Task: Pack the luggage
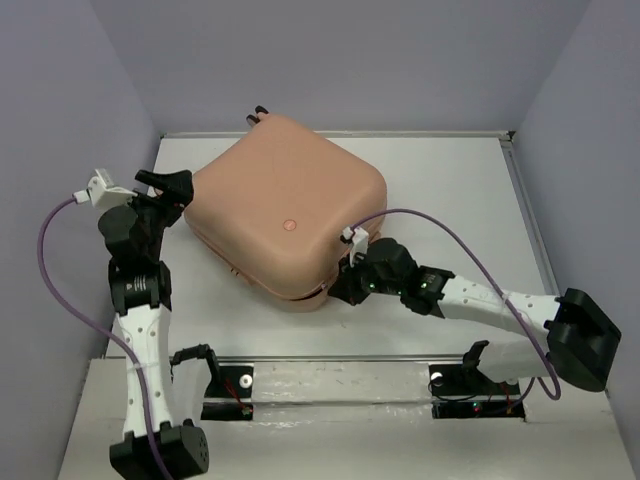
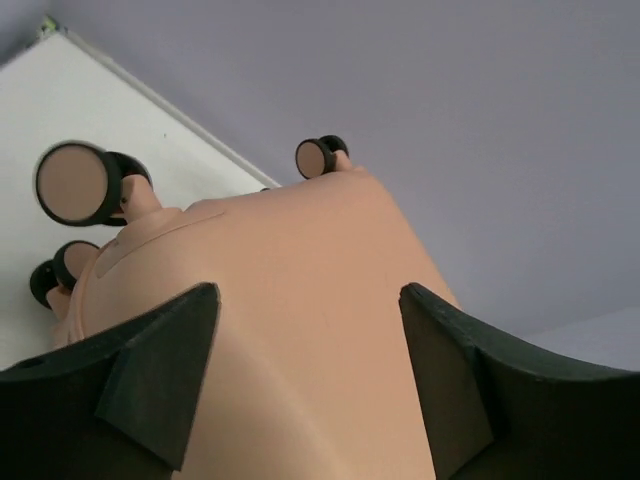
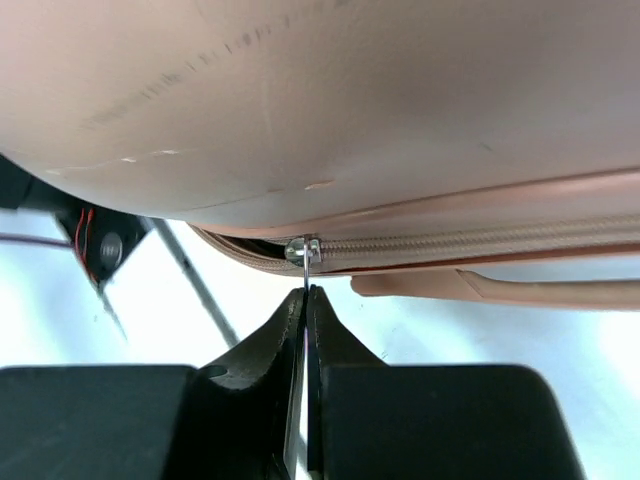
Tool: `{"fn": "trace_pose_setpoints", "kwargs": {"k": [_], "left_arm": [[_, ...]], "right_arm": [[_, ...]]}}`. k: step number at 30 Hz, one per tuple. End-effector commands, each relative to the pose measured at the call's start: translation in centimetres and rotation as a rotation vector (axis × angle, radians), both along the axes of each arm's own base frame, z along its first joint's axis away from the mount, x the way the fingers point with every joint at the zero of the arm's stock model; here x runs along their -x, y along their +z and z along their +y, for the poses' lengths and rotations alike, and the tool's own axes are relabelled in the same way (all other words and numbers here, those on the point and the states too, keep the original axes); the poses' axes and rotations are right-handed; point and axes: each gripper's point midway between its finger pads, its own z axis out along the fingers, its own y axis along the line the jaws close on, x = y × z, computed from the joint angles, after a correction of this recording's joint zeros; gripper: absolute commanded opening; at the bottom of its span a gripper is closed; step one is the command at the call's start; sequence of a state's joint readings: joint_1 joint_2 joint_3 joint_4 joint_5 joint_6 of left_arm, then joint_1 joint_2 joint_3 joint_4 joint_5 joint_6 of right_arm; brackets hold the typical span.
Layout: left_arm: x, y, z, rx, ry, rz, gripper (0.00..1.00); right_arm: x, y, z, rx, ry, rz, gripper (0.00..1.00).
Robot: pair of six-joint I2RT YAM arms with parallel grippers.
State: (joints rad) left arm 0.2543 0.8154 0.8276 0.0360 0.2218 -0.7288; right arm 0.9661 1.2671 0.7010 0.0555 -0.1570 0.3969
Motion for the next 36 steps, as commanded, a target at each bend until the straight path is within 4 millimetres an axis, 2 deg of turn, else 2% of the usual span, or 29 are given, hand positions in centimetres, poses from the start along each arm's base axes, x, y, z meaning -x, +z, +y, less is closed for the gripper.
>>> {"fn": "trace_pose_setpoints", "kwargs": {"k": [1,2,3,4,5,6,7,8,9,10,11,12,15,16,17,20,21,22,23,26,32,36], "left_arm": [[2.3,-3.4,-1.8,-0.123,-0.072,0.065,0.74],[3.5,-3.2,-3.9,-0.139,-0.142,0.038,0.48],[4.2,-4.0,-5.2,-0.141,-0.188,0.046,0.36],[5.2,-6.4,-6.2,-0.137,-0.225,0.101,0.29],[6.5,-6.5,-7.6,-0.137,-0.272,0.085,0.18],[7.1,-7.3,-7.8,-0.122,-0.278,0.097,0.13],[8.2,-9.0,-9.2,-0.083,-0.345,0.113,0.09],[8.9,-9.8,-10.4,-0.06,-0.399,0.123,0.07],[9.6,-11.1,-11.8,-0.038,-0.461,0.143,0.06],[10.1,-11.6,-12.6,-0.022,-0.496,0.151,0.06],[10.6,-11.8,-13.5,0.015,-0.528,0.16,0.06],[11.1,-12.6,-14.4,0.027,-0.565,0.181,0.06],[11.7,-13.1,-15.7,0.044,-0.598,0.206,0.06],[11.5,-13.9,-15.8,0.047,-0.587,0.225,0.06],[12.0,-14.4,-16.8,0.051,-0.625,0.238,0.06],[12.5,-18.0,-18.3,0.084,-0.637,0.318,0.06],[12.4,-17.8,-18.6,0.092,-0.637,0.312,0.06],[12.5,-18.7,-18.7,0.092,-0.631,0.325,0.06],[12.1,-18.6,-18.5,0.089,-0.598,0.31,0.06],[12.0,-18.8,-18.3,0.081,-0.579,0.3,0.06],[12.1,-19.8,-18.1,0.063,-0.571,0.323,0.06],[11.9,-19.7,-18.1,0.06,-0.572,0.311,0.06]], "right_arm": [[-6.1,11.2,0.6,-0.247,-0.092,-0.249,0.07],[-6.6,11.4,-0.3,-0.253,-0.104,-0.255,0.07],[-6.7,11.3,-0.7,-0.252,-0.109,-0.253,0.07],[-6.7,11.1,-1.1,-0.252,-0.112,-0.25,0.07],[-6.3,10.5,-1.4,-0.246,-0.107,-0.243,0.07],[-6.0,10.2,-1.6,-0.244,-0.1,-0.238,0.07],[-5.6,9.7,-1.7,-0.239,-0.091,-0.225,0.07],[-4.9,8.1,-2.0,-0.222,-0.078,-0.193,0.07],[-4.4,7.6,-2.2,-0.223,-0.075,-0.176,0.07],[-3.9,6.7,-2.4,-0.214,-0.065,-0.157,0.07],[-3.4,5.1,-2.8,-0.19,-0.06,-0.125,0.07],[-3.2,4.6,-3.0,-0.185,-0.067,-0.116,0.07],[-3.1,3.2,-3.9,-0.143,-0.088,-0.108,0.09],[-2.9,3.2,-4.1,-0.133,-0.084,-0.105,0.16],[-2.9,3.4,-4.1,-0.13,-0.082,-0.11,0.31],[-3.2,4.7,-3.8,-0.128,-0.053,-0.159,0.52],[-3.4,4.8,-3.7,-0.125,-0.051,-0.168,0.54],[-3.6,4.9,-3.6,-0.122,-0.049,-0.175,0.55],[-3.9,5.4,-3.2,-0.123,-0.04,-0.19,0.55],[-3.9,3.9,-1.6,-0.103,0.039,-0.166,0.57],[-5.1,3.2,-0.2,-0.097,0.066,-0.186,0.58],[-5.4,2.4,0.3,-0.089,0.07,-0.175,0.52]]}}
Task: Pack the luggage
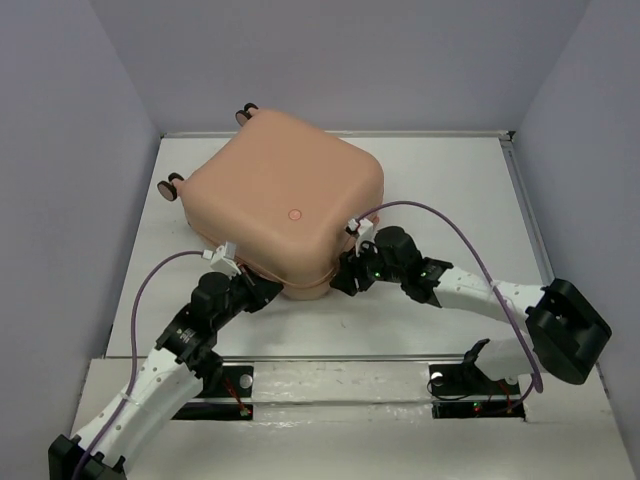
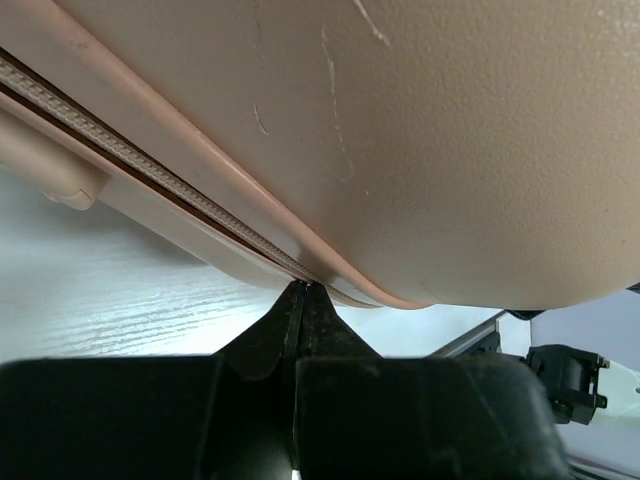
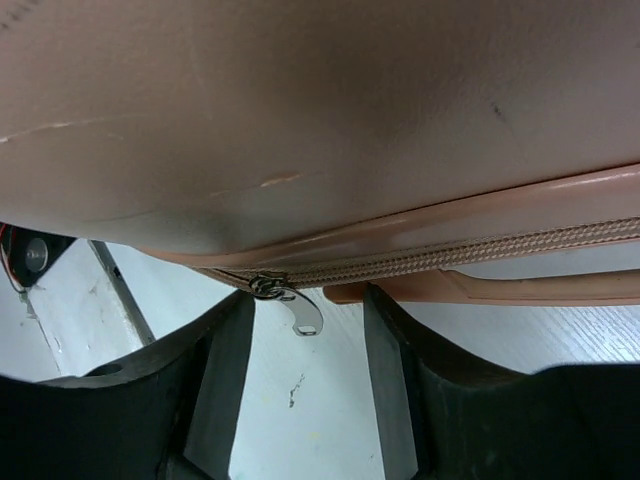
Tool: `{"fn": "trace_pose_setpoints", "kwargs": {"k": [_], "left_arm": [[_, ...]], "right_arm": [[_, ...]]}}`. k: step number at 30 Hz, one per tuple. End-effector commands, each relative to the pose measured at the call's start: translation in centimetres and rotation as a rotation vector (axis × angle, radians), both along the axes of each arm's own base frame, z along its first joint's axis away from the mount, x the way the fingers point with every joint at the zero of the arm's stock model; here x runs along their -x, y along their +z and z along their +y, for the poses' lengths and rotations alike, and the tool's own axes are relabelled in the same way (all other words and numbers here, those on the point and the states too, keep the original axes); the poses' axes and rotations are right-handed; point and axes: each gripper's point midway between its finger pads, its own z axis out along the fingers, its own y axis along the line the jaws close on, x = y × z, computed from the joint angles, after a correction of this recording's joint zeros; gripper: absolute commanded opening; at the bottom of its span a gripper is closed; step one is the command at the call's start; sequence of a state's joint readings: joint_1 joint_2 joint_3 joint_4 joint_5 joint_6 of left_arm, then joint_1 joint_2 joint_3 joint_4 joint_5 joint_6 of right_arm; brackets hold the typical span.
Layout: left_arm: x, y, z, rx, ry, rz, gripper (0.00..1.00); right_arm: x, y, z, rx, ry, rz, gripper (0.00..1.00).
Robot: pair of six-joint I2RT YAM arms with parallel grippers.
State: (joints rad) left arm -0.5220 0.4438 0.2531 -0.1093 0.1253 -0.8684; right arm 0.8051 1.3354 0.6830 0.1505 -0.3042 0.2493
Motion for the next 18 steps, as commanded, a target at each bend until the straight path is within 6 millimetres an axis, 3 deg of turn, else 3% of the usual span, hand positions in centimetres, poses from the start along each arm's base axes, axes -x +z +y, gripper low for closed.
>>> {"fn": "trace_pose_setpoints", "kwargs": {"k": [1,2,4,5,7,9,13,14,15,17,18], "left_arm": [[-1.7,1.0,0.5,0.011,0.07,-0.074,0.06],[-1.8,0.8,0.5,0.008,0.07,-0.069,0.06],[-1.8,0.5,0.4,0.003,0.066,-0.065,0.06],[-2.0,0.6,0.2,0.008,0.061,-0.069,0.06],[-2.2,0.5,0.0,0.006,0.054,-0.069,0.06],[-2.4,0.6,0.0,0.006,0.057,-0.072,0.06],[-3.4,1.4,-0.6,0.013,0.059,-0.098,0.06],[-3.8,1.7,-0.8,0.015,0.059,-0.104,0.06],[-4.0,2.1,-1.1,0.019,0.055,-0.111,0.06],[-4.9,3.3,-2.4,0.036,0.036,-0.132,0.06],[-5.4,4.8,-3.2,0.052,0.029,-0.156,0.06]], "right_arm": [[-1.5,3.5,2.1,-0.094,0.035,-0.104,0.5],[-1.4,3.4,2.1,-0.101,0.041,-0.1,0.37],[-1.6,3.7,2.4,-0.124,0.04,-0.108,0.26],[-1.6,3.8,2.5,-0.133,0.037,-0.112,0.15],[-1.7,4.2,2.5,-0.157,0.027,-0.125,0.07],[-1.7,4.7,2.3,-0.177,0.012,-0.139,0.07],[0.7,5.0,3.2,-0.115,-0.021,-0.176,0.07],[3.4,5.0,4.4,-0.098,0.027,-0.181,0.07],[4.7,4.0,4.5,-0.05,0.035,-0.159,0.07],[6.3,4.1,5.3,-0.019,0.02,-0.165,0.07],[8.8,3.1,6.2,0.009,0.063,-0.138,0.07]]}}
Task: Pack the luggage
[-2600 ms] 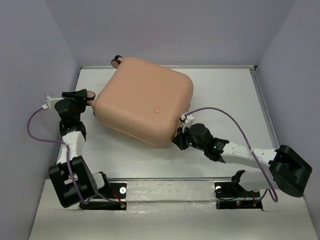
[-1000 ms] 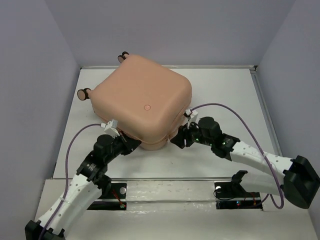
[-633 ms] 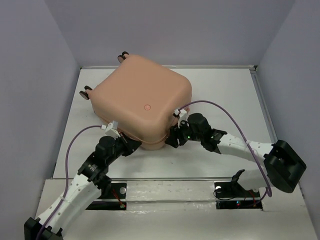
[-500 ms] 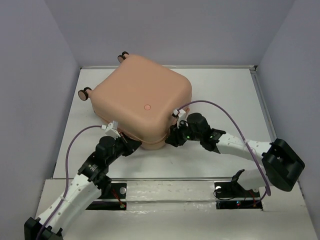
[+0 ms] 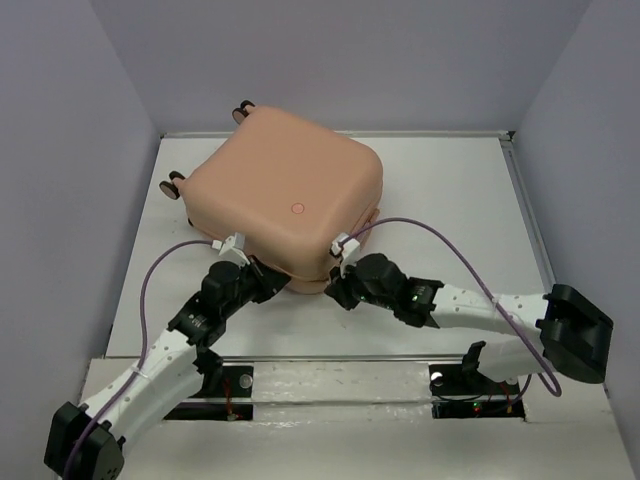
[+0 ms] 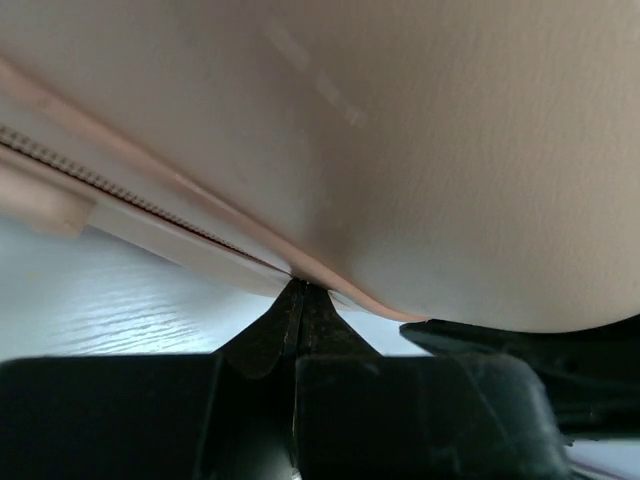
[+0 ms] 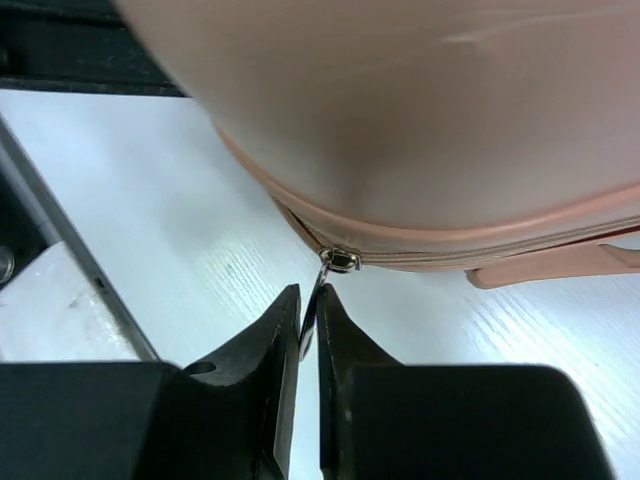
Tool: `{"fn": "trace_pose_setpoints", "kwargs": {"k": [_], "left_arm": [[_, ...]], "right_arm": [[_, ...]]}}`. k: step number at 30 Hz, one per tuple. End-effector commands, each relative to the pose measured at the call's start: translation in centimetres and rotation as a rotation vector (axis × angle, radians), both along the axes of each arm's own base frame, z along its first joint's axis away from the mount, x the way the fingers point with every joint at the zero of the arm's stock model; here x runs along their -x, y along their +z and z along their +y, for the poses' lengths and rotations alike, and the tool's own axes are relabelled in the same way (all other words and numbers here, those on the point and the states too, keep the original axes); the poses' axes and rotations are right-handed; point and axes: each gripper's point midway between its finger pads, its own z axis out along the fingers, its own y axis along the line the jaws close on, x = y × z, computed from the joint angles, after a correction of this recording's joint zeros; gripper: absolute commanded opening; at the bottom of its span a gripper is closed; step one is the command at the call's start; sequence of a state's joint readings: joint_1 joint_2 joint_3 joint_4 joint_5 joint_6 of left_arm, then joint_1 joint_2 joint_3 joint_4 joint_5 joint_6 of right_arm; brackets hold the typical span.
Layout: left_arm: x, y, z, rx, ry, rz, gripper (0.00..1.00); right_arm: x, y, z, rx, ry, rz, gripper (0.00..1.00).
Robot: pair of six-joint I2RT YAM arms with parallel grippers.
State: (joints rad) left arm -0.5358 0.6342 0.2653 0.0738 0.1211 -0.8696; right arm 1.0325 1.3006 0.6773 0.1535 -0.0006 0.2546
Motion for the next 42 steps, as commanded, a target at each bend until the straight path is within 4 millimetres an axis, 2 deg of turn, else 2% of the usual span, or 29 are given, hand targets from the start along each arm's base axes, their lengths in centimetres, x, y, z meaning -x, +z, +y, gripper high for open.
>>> {"fn": "trace_pose_setpoints", "kwargs": {"k": [1,2,3,4,5,6,7,9,10,11,13,14,16,17,19,20,21,22,23,24,25,26,27,28,30,31,37,40,42], "left_arm": [[-3.5,4.5,-3.0,0.038,0.016,-0.143,0.06],[-3.7,4.8,-3.7,0.035,0.012,-0.143,0.06],[-3.8,5.1,-4.5,0.031,0.006,-0.149,0.06],[-3.7,5.2,-5.4,0.026,-0.01,-0.149,0.06],[-3.7,5.5,-6.9,0.015,-0.036,-0.15,0.06],[-3.8,5.6,-7.3,0.006,-0.044,-0.153,0.06],[-3.9,6.0,-7.8,0.012,-0.054,-0.154,0.06],[-4.0,5.9,-7.8,0.008,-0.054,-0.156,0.06],[-3.9,5.9,-7.6,0.001,-0.055,-0.157,0.06],[-3.8,6.1,-7.4,-0.007,-0.049,-0.164,0.06],[-3.8,5.5,-6.3,-0.062,-0.034,-0.154,0.06],[-3.6,6.1,-5.9,-0.065,-0.036,-0.17,0.1],[-3.9,6.4,-3.9,-0.134,-0.009,-0.152,0.22],[-4.0,7.9,-2.6,-0.16,0.004,-0.199,0.43],[-4.3,9.6,-0.2,-0.199,0.031,-0.222,0.65],[-4.9,11.9,2.5,-0.231,0.067,-0.251,0.79],[-5.3,12.9,3.9,-0.254,0.091,-0.257,0.86],[-5.7,14.0,5.2,-0.268,0.11,-0.264,0.9],[-6.6,16.0,7.5,-0.278,0.169,-0.266,0.95],[-7.2,16.8,8.6,-0.285,0.19,-0.272,0.95],[-7.7,18.4,9.4,-0.284,0.205,-0.3,0.96],[-8.9,18.3,10.5,-0.288,0.237,-0.28,0.98],[-9.9,18.6,13.4,-0.288,0.322,-0.268,0.99],[-10.8,19.4,14.3,-0.248,0.346,-0.275,0.99],[-12.7,18.2,17.6,-0.221,0.442,-0.214,0.99],[-14.1,17.6,18.3,-0.183,0.467,-0.193,0.99],[-17.4,16.2,22.2,-0.066,0.603,-0.158,0.99],[-19.7,16.1,22.4,-0.009,0.584,-0.166,0.99],[-21.6,15.0,22.6,0.005,0.565,-0.122,0.99]], "right_arm": [[6.7,2.4,4.6,-0.03,0.111,-0.003,0.07],[6.9,2.4,5.0,-0.022,0.094,-0.012,0.07],[7.7,3.5,6.3,-0.048,0.104,-0.01,0.07],[7.4,3.6,6.9,-0.048,0.1,-0.012,0.07],[7.1,2.8,7.7,-0.025,0.073,-0.014,0.07],[6.4,4.2,8.9,-0.051,0.053,-0.029,0.07],[5.8,4.3,9.3,-0.05,0.026,-0.042,0.07],[3.7,4.3,10.1,-0.047,-0.072,-0.092,0.07],[3.0,5.3,10.7,-0.071,-0.101,-0.111,0.07],[1.9,5.0,10.8,-0.063,-0.155,-0.135,0.07],[0.6,6.2,11.4,-0.138,-0.213,-0.153,0.07],[0.0,5.5,11.2,-0.148,-0.23,-0.148,0.07],[-0.8,4.7,11.0,-0.185,-0.261,-0.108,0.07],[-0.8,3.3,10.3,-0.168,-0.261,-0.086,0.07],[-0.7,2.8,9.6,-0.189,-0.261,-0.058,0.07],[-0.5,2.5,9.3,-0.195,-0.262,-0.042,0.07],[-0.5,1.4,8.4,-0.176,-0.266,-0.028,0.07],[-0.8,1.4,8.0,-0.187,-0.273,-0.017,0.07],[-0.6,1.8,7.8,-0.197,-0.264,-0.015,0.07],[-0.8,1.8,7.6,-0.196,-0.265,-0.011,0.07],[-0.7,1.6,7.3,-0.193,-0.262,-0.011,0.07],[-1.0,2.0,7.1,-0.203,-0.265,-0.012,0.07],[-0.7,2.1,7.1,-0.203,-0.251,-0.009,0.07],[-0.6,2.1,7.0,-0.2,-0.244,-0.012,0.07],[-0.8,2.4,6.9,-0.205,-0.238,-0.013,0.07],[-0.7,2.5,7.0,-0.204,-0.231,-0.016,0.07],[-0.4,2.3,7.1,-0.19,-0.198,-0.017,0.07],[-0.3,2.2,7.0,-0.188,-0.195,-0.018,0.07],[-0.2,2.2,6.9,-0.189,-0.193,-0.018,0.07]]}}
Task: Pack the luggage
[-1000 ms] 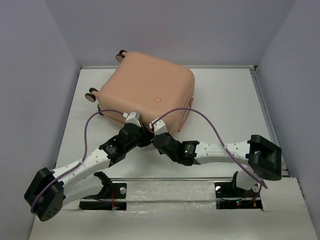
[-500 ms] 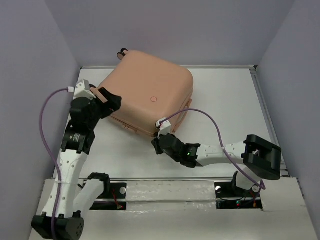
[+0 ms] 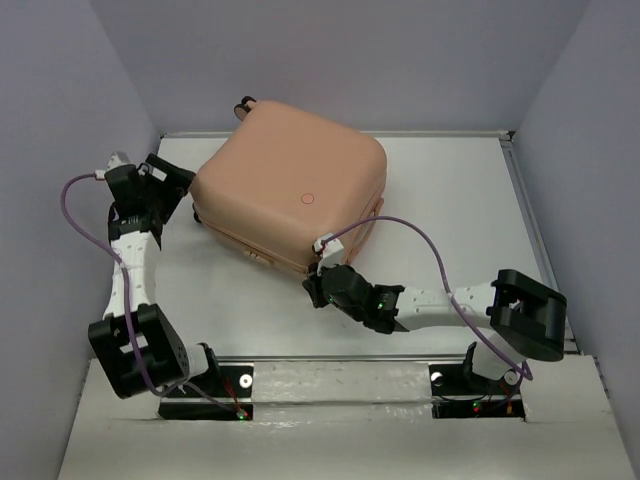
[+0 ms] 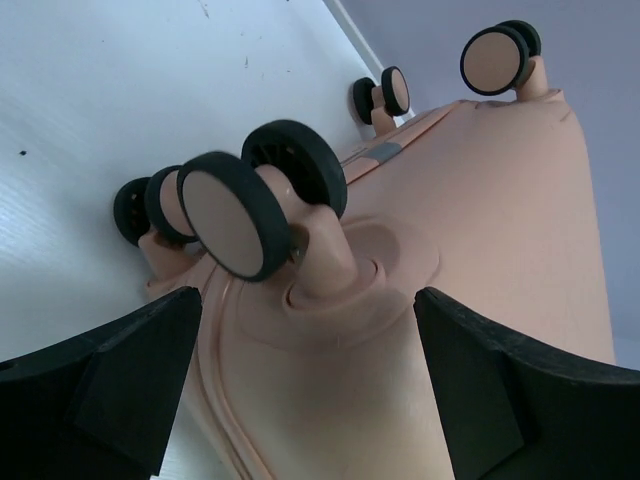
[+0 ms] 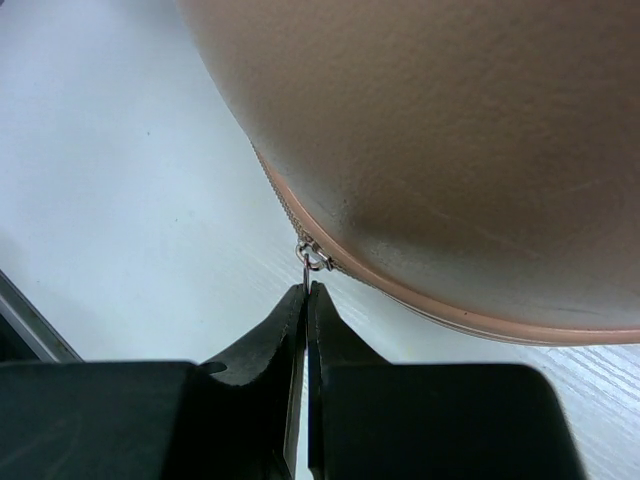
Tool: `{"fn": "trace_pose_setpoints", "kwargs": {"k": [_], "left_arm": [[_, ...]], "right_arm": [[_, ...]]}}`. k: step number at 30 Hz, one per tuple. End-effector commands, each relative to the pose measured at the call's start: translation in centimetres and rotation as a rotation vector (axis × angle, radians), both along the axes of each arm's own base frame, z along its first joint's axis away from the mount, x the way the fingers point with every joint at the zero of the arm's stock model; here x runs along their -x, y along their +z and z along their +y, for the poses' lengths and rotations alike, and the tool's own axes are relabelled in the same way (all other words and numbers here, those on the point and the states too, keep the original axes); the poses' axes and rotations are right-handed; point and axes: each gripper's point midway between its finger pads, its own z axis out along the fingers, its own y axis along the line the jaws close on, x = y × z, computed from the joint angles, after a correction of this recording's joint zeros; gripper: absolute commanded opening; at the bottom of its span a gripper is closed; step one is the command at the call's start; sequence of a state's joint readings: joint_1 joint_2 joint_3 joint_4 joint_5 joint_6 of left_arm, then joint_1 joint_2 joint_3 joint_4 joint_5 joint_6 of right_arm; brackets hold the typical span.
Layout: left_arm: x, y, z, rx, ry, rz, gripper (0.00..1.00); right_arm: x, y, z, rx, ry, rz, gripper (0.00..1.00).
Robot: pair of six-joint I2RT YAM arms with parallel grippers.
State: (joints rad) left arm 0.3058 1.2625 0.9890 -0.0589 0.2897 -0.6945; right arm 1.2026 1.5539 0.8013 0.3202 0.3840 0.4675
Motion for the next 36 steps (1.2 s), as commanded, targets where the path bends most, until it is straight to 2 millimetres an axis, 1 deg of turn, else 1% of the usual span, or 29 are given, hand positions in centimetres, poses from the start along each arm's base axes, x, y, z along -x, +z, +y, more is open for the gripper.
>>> {"fn": "trace_pose_setpoints", "kwargs": {"k": [1,2,5,7,8,9,10,11,13,15,16,17,18,19,20,22,23,25,26,27,28,29,30,31,32,33,34,35,36], "left_arm": [[-3.7,3.6,-0.3,0.06,-0.061,-0.128,0.99],[-4.7,3.1,-0.2,0.073,-0.072,-0.114,0.99],[-6.4,2.9,0.0,0.106,-0.071,-0.125,0.99],[-7.1,2.8,0.1,0.121,-0.075,-0.132,0.99],[-7.6,3.4,0.0,0.133,-0.082,-0.146,0.99],[-8.1,2.4,0.1,0.146,-0.081,-0.127,0.99],[-8.4,2.6,0.1,0.155,-0.081,-0.135,0.99],[-8.7,2.0,0.1,0.17,-0.082,-0.126,0.99],[-9.0,1.8,0.1,0.184,-0.076,-0.131,0.96],[-9.3,2.2,0.0,0.209,-0.07,-0.162,0.84],[-9.3,2.4,-0.1,0.212,-0.077,-0.187,0.73],[-9.3,2.7,-0.2,0.216,-0.081,-0.204,0.37],[-9.2,3.0,-0.3,0.231,-0.081,-0.217,0.23],[-9.1,3.7,-0.6,0.225,-0.091,-0.253,0.13],[-8.8,3.1,-0.7,0.225,-0.087,-0.246,0.06],[-8.1,3.7,-0.9,0.189,-0.082,-0.268,0.06],[-7.3,3.4,-1.3,0.175,-0.068,-0.268,0.06],[-6.3,3.0,-2.2,0.153,-0.07,-0.271,0.06],[-5.1,2.3,-2.9,0.142,-0.065,-0.265,0.06],[-4.5,1.9,-4.8,0.141,-0.1,-0.259,0.06],[-3.3,-0.2,-6.0,0.141,-0.105,-0.228,0.06],[-3.0,1.2,-7.0,0.136,-0.133,-0.265,0.06],[-1.2,-0.1,-8.1,0.143,-0.141,-0.255,0.06],[-0.1,-0.4,-10.0,0.151,-0.185,-0.266,0.06],[1.6,-1.6,-11.0,0.167,-0.208,-0.253,0.06],[2.7,-1.9,-12.4,0.177,-0.248,-0.251,0.06],[3.6,-2.3,-13.1,0.18,-0.273,-0.251,0.06],[5.1,-2.7,-13.7,0.185,-0.307,-0.253,0.06],[6.0,-3.0,-14.3,0.174,-0.332,-0.246,0.06]], "right_arm": [[1.3,2.8,1.3,-0.108,0.077,-0.018,0.07],[1.3,3.1,1.2,-0.115,0.077,-0.021,0.07],[1.6,3.4,1.2,-0.122,0.09,-0.022,0.07],[1.9,3.4,1.3,-0.128,0.107,-0.017,0.07],[2.0,3.3,1.2,-0.131,0.111,-0.016,0.07],[2.0,3.5,1.2,-0.137,0.112,-0.016,0.07],[2.1,3.5,1.1,-0.136,0.11,-0.016,0.07],[2.1,3.5,1.0,-0.135,0.111,-0.017,0.07],[2.1,3.7,1.0,-0.14,0.112,-0.019,0.07],[2.2,3.9,1.0,-0.143,0.119,-0.019,0.07],[2.2,3.8,1.0,-0.14,0.119,-0.019,0.07],[2.2,3.8,1.0,-0.138,0.118,-0.02,0.07],[2.2,4.0,1.1,-0.141,0.12,-0.021,0.07],[2.1,3.9,1.1,-0.136,0.119,-0.023,0.07],[2.1,3.9,1.2,-0.134,0.12,-0.025,0.07],[2.2,4.1,1.4,-0.134,0.131,-0.027,0.07],[1.4,4.4,1.1,-0.14,0.121,-0.03,0.07],[0.9,4.8,1.1,-0.149,0.135,-0.03,0.07],[-0.5,5.2,0.4,-0.158,0.112,-0.034,0.07],[-0.9,5.6,0.3,-0.171,0.132,-0.029,0.07],[-1.6,6.1,0.0,-0.18,0.13,-0.035,0.07],[-2.3,6.5,-0.4,-0.187,0.124,-0.038,0.07],[-3.4,7.3,-0.9,-0.199,0.109,-0.049,0.07],[-3.2,7.8,-1.0,-0.19,0.125,-0.062,0.07],[-3.4,9.1,-0.6,-0.203,0.133,-0.08,0.07],[-2.8,9.2,0.1,-0.204,0.182,-0.068,0.07],[-2.8,9.3,0.6,-0.206,0.197,-0.064,0.07],[-2.2,9.3,1.7,-0.222,0.237,-0.043,0.07],[-1.2,8.4,3.9,-0.214,0.292,-0.019,0.07]]}}
